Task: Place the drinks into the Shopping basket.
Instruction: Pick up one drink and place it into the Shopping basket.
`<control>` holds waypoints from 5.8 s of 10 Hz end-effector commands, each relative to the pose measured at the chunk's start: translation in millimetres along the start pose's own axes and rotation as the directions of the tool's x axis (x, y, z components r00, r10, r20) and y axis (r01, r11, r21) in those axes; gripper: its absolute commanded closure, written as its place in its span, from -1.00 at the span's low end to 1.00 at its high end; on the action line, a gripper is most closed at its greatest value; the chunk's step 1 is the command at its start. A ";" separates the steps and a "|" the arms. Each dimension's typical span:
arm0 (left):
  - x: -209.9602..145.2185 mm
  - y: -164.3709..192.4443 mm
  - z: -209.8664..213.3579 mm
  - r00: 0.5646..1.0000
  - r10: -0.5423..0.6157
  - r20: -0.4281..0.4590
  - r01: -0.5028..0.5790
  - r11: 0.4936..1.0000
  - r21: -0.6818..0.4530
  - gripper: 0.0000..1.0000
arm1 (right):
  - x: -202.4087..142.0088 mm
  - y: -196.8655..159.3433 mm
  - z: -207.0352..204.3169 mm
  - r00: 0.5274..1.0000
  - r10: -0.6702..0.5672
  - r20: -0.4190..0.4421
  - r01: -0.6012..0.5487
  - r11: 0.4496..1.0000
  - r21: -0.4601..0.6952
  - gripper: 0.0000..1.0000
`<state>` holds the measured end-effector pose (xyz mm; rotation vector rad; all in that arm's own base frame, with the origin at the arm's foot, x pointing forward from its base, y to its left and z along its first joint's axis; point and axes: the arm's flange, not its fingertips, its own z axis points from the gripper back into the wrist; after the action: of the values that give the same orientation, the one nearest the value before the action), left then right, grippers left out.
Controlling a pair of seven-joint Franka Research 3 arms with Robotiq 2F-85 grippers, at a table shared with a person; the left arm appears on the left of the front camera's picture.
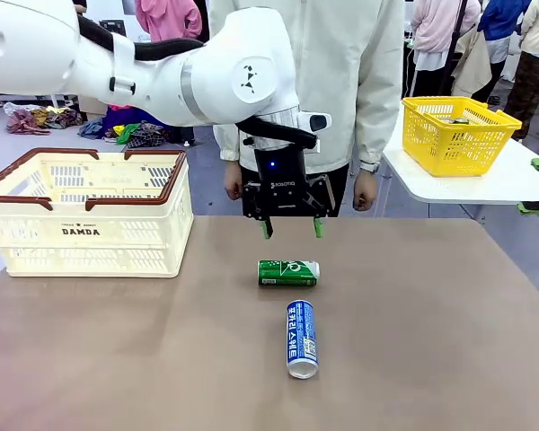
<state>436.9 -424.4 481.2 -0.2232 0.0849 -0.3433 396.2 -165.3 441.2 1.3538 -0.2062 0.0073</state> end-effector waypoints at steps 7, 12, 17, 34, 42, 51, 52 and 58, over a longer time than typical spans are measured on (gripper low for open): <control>26.3 -2.1 -6.1 0.714 -0.676 0.183 0.683 0.730 0.031 -1.00 | -0.4 2.8 -0.6 1.000 0.005 -0.003 -0.005 1.000 0.004 -1.00; 37.7 14.3 -29.3 -0.019 -0.986 0.164 0.987 0.008 0.163 -1.00 | -0.4 2.8 -0.6 1.000 0.005 -0.003 -0.005 1.000 0.004 -1.00; 44.7 -2.1 -36.1 0.288 -0.949 0.130 0.932 0.309 0.188 -1.00 | -0.4 2.8 -0.6 1.000 0.005 -0.003 -0.005 1.000 0.004 -1.00; 87.0 51.7 -169.2 0.286 -0.954 -0.087 0.958 0.284 0.041 -1.00 | -0.4 2.8 -0.6 1.000 0.005 -0.003 -0.005 1.000 0.004 -1.00; 92.6 62.1 -150.5 0.404 -0.904 -0.141 0.915 0.396 0.077 1.00 | -0.4 2.8 -0.6 1.000 0.005 -0.003 -0.005 1.000 0.004 -1.00; 30.2 206.4 185.1 0.329 -0.932 -0.151 0.933 0.296 0.206 1.00 | -0.4 2.8 -0.6 1.000 0.005 -0.003 -0.005 1.000 0.004 -1.00; 22.3 249.6 198.3 0.430 -0.902 -0.051 0.872 0.400 0.283 1.00 | -0.4 2.8 -0.6 1.000 0.005 -0.003 -0.005 1.000 0.004 -1.00; 6.2 388.1 101.6 0.567 -0.823 0.028 0.815 0.566 0.128 1.00 | -0.4 2.8 -0.6 1.000 0.005 -0.003 -0.005 1.000 0.004 -1.00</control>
<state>583.5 -50.8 497.0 -0.1406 -0.1104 -1.2601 396.1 -165.4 440.9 1.3541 -0.2060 0.0067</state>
